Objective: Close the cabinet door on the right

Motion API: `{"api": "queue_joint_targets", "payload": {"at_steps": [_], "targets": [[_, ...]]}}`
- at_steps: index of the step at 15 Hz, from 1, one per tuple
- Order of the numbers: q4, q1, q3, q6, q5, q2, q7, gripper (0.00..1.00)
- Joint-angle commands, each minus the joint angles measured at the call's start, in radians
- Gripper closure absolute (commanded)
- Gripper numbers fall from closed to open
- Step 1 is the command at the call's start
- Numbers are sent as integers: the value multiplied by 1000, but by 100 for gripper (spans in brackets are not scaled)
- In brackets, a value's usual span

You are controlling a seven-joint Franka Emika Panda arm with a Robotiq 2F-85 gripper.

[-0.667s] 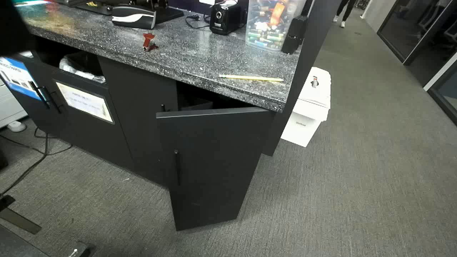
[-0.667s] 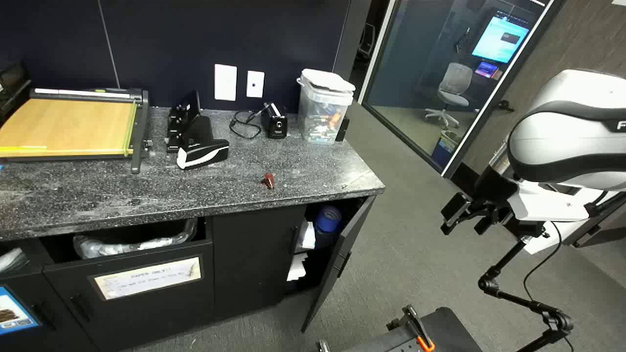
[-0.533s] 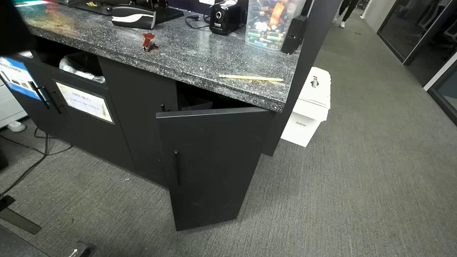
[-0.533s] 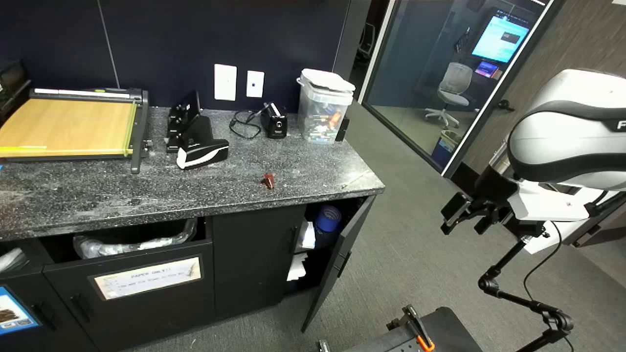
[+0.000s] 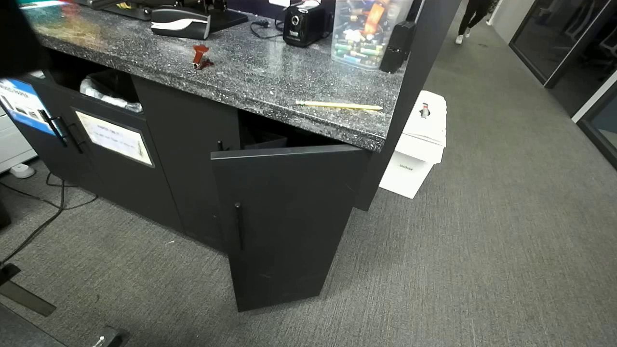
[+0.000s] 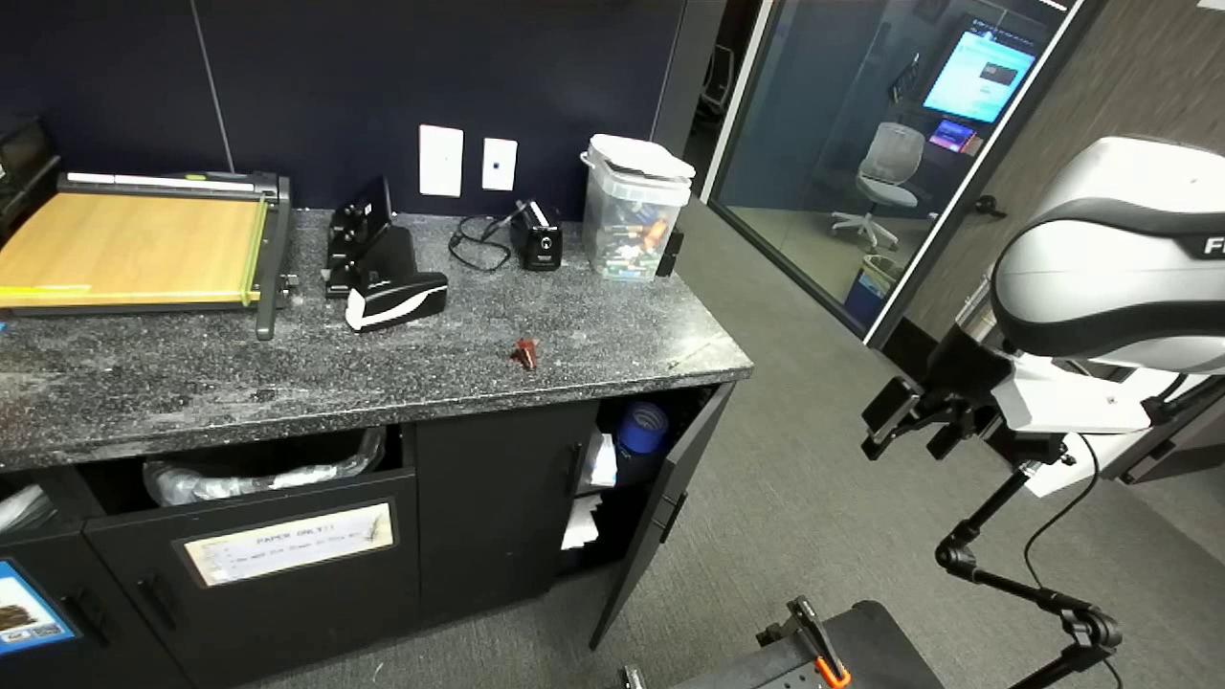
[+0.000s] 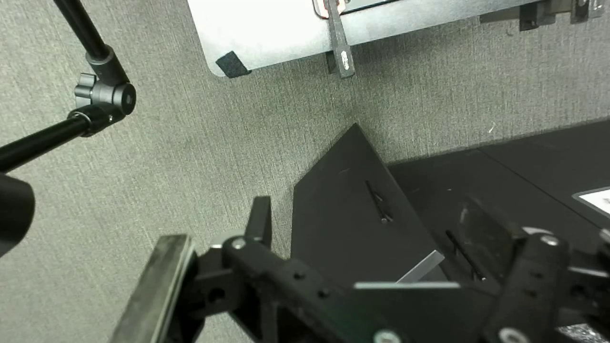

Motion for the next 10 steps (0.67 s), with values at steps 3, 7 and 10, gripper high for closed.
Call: {"api": "queue_joint_targets", "payload": {"at_steps": [3, 7, 10], "targets": [[88, 11, 41, 149, -47, 259, 36, 0], [209, 17, 52, 239, -165, 510, 40, 0], [317, 34, 32, 289, -278, 690, 45, 0]]}}
